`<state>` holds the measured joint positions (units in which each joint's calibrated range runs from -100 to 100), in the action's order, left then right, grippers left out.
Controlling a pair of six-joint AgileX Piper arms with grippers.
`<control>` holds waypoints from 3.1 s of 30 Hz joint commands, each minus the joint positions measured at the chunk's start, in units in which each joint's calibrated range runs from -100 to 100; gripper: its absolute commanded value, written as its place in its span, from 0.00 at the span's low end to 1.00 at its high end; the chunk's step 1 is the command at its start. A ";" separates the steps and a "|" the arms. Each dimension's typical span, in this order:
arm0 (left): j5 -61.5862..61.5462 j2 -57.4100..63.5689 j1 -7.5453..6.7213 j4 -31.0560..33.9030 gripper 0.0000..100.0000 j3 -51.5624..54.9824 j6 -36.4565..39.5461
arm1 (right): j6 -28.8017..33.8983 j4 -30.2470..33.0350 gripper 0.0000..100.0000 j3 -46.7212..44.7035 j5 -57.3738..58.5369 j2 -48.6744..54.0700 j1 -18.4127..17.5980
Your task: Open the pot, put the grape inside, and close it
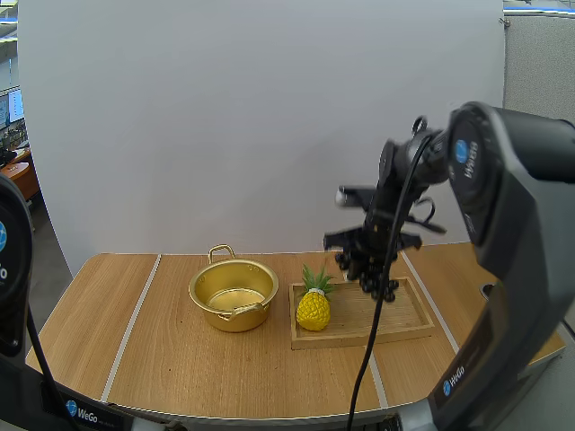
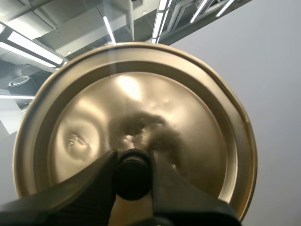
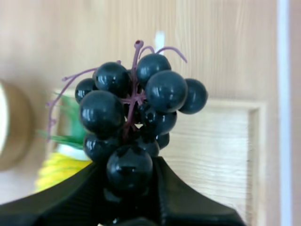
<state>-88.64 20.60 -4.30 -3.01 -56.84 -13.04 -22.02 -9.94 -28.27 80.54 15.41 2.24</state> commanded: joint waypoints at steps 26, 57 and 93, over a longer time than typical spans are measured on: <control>2.20 0.27 -0.19 0.67 0.00 -0.24 0.19 | -3.28 -9.96 0.00 13.30 6.92 -1.21 -16.50; 2.20 0.27 -0.19 0.67 0.00 -0.24 0.19 | -4.01 -7.34 0.00 18.00 -4.78 -24.99 -19.79; 2.20 0.27 -0.19 0.67 0.00 -0.24 0.19 | -5.61 -11.08 1.00 25.10 0.67 -32.54 -19.79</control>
<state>-88.64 20.60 -4.30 -3.01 -56.84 -13.04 -27.35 -19.18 -4.36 80.36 -17.90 -17.57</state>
